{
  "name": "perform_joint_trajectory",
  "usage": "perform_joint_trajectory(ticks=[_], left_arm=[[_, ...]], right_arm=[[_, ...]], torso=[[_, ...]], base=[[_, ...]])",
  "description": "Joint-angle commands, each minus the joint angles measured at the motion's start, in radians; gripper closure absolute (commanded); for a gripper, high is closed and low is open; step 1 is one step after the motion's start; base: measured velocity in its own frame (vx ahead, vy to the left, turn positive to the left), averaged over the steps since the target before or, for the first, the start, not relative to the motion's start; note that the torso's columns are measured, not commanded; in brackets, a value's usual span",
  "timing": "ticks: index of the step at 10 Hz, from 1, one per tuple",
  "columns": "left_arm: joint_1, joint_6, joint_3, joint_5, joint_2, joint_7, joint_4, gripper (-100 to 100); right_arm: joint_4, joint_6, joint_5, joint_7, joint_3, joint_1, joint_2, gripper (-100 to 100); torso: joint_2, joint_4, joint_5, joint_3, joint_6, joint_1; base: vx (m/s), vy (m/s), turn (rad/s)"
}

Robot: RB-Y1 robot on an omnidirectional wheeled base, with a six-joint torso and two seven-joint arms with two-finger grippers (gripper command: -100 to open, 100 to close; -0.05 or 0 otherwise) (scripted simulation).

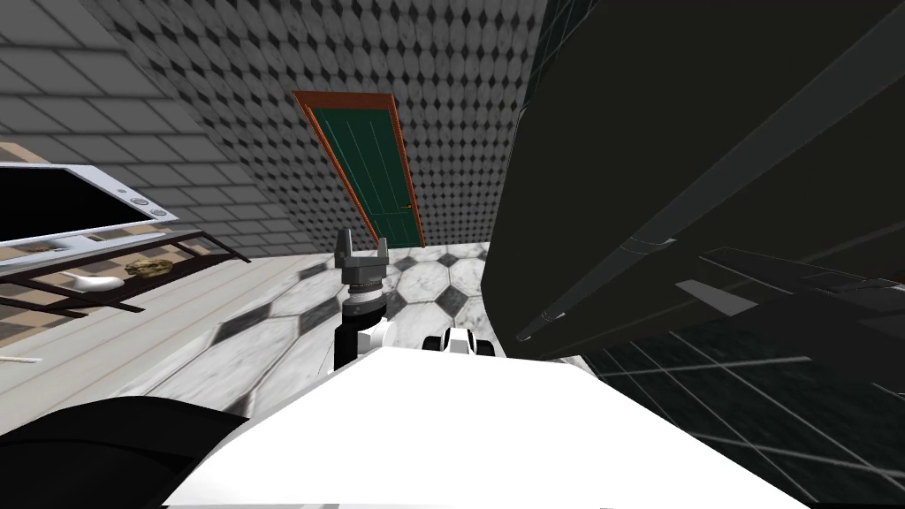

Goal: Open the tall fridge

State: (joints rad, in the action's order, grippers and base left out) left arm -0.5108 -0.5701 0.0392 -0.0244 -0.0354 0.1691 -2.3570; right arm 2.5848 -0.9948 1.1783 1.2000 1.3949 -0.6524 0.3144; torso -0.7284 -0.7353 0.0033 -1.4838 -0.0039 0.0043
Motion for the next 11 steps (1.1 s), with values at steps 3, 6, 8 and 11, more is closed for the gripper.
perform_joint_trajectory(ticks=[3, 6, 8, 11], left_arm=[[0.0, 0.0, 0.0, 0.0, 0.0, 0.0, 0.0, 0], [0.0, 0.0, 0.0, 0.0, 0.0, 0.0, 0.0, 0], [0.0, 0.0, 0.0, 0.0, 0.0, 0.0, 0.0, 0], [0.0, 0.0, 0.0, 0.0, 0.0, 0.0, 0.0, 0]], right_arm=[[0.01, 0.0, 0.005, 0.007, 0.011, 0.002, 0.012, -100], [-0.012, 0.012, 0.019, 0.005, 0.042, -0.015, 0.003, 100], [-0.023, 0.018, 0.026, 0.004, 0.056, -0.024, -0.003, 100], [-0.045, 0.03, 0.04, 0.002, 0.086, -0.043, -0.014, 100]], torso=[[-0.008, -0.003, -0.003, 0.008, 0.004, -0.003], [-0.01, -0.003, -0.006, 0.008, 0.004, -0.002], [-0.005, -0.001, -0.004, 0.005, 0.001, 0.0], [-0.003, -0.002, -0.003, 0.001, -0.002, -0.008]], base=[[0.067, 0.026, 0.034], [0.059, 0.147, -0.041], [0.11, 0.298, -0.062], [0.103, 0.272, -0.052]])
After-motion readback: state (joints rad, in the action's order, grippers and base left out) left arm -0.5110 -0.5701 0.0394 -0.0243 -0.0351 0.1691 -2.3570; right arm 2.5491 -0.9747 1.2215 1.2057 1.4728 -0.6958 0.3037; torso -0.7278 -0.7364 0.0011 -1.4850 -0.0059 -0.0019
